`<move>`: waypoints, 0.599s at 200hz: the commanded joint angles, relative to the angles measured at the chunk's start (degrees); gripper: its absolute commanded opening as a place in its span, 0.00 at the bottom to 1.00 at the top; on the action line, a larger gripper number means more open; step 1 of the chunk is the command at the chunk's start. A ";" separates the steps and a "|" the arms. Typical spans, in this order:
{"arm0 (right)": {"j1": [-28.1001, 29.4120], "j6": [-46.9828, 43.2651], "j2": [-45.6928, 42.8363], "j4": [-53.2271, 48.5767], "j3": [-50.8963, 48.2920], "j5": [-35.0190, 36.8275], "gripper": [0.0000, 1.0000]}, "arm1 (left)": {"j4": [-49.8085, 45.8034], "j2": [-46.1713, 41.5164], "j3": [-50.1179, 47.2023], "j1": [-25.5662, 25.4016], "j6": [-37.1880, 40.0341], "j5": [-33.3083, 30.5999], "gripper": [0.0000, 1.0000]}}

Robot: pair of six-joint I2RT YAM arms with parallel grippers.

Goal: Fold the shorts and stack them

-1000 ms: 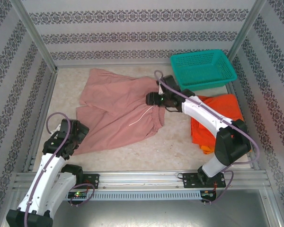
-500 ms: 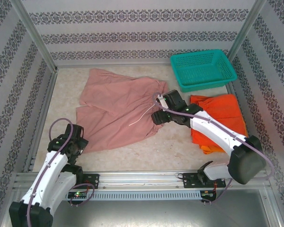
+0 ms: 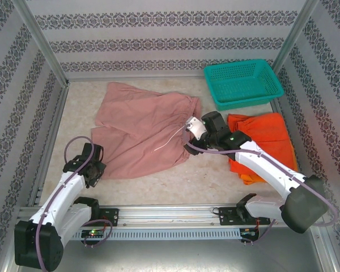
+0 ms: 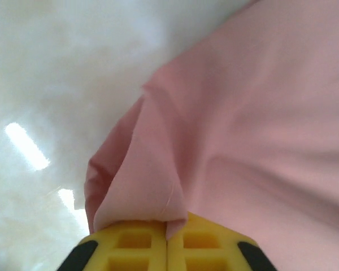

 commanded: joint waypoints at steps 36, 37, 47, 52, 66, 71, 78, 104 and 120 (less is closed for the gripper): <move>1.84 -26.49 6.99 -2.92 -0.64 3.33 0.66 | 5.61 1.62 12.03 0.43 10.54 -2.56 0.00; 1.93 -26.79 7.23 -2.92 -0.59 3.54 0.66 | 5.60 1.70 12.16 0.45 10.61 -2.55 0.00; 2.60 -29.50 9.44 -3.00 -0.10 5.59 0.66 | 5.65 2.41 12.93 0.46 11.23 -2.55 0.00; 2.86 -30.57 10.55 -2.85 0.25 6.43 0.66 | 5.95 2.62 13.03 0.44 11.49 -2.49 0.00; 3.75 -33.34 13.60 -1.83 0.81 9.02 0.66 | 7.13 2.98 12.91 0.40 12.24 -2.21 0.00; 4.01 -34.14 14.77 -1.18 0.86 9.85 0.66 | 7.53 3.11 12.87 0.44 12.42 -2.20 0.00; 4.45 -35.39 16.18 -0.67 1.10 10.43 0.66 | 7.78 3.35 12.81 0.42 12.62 -2.20 0.00; 5.76 -39.30 20.67 4.13 0.59 12.84 0.66 | 9.11 3.93 12.25 0.47 12.62 -1.99 0.00; 6.00 -40.96 24.14 8.12 -0.04 15.24 0.62 | 10.06 4.33 11.88 0.47 12.71 -1.54 0.00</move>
